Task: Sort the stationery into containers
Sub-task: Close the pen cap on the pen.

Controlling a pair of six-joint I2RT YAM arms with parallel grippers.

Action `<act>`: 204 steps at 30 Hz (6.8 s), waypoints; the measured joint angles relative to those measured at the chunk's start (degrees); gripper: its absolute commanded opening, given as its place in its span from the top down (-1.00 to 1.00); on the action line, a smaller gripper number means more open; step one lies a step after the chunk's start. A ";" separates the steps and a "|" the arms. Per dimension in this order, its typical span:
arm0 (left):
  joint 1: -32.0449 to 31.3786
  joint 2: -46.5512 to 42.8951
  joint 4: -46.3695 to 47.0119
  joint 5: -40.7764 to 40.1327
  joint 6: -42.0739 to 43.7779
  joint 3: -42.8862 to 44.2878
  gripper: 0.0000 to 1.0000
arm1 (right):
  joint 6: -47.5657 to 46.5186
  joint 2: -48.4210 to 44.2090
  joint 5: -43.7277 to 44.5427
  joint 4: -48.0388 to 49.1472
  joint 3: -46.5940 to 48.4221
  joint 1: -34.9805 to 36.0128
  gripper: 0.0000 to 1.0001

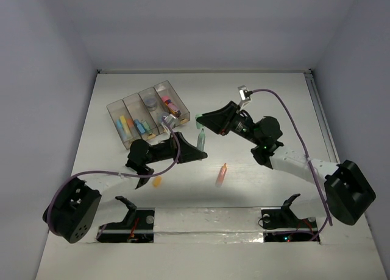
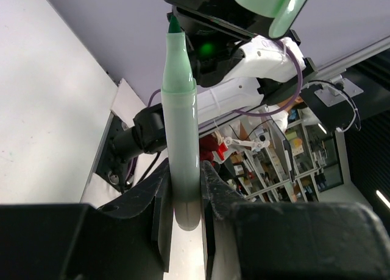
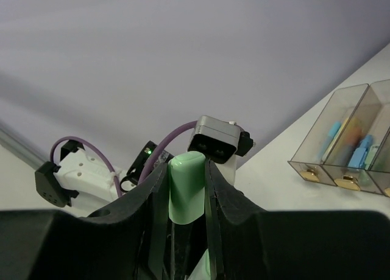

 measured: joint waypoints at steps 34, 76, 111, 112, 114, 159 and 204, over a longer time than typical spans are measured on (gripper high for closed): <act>0.00 -4.70 -0.02 0.15 3.65 0.00 1.00 | 5.16 3.04 -1.22 7.54 -1.95 -0.48 1.00; -0.76 -13.81 -7.26 -0.55 18.45 2.29 1.00 | 24.85 6.43 -2.03 20.70 -2.27 2.25 1.00; -0.76 -16.15 -8.74 3.43 14.29 10.29 1.00 | 17.09 7.34 -6.75 25.83 5.75 6.47 1.00; -0.76 -16.44 -8.94 3.21 14.23 10.45 1.00 | 16.81 7.28 -7.63 26.05 5.79 6.47 1.00; -0.79 -17.18 -9.84 3.69 14.40 10.64 1.00 | 16.72 7.23 -8.02 26.32 5.79 6.78 1.00; -0.04 -25.16 -7.78 -7.61 32.70 10.32 1.00 | -26.12 -31.61 8.17 -43.04 -2.69 13.90 -0.80; -2.58 -25.20 -9.25 -7.63 32.83 -4.92 1.00 | -34.73 -2.19 -3.19 -50.90 27.74 13.90 -0.46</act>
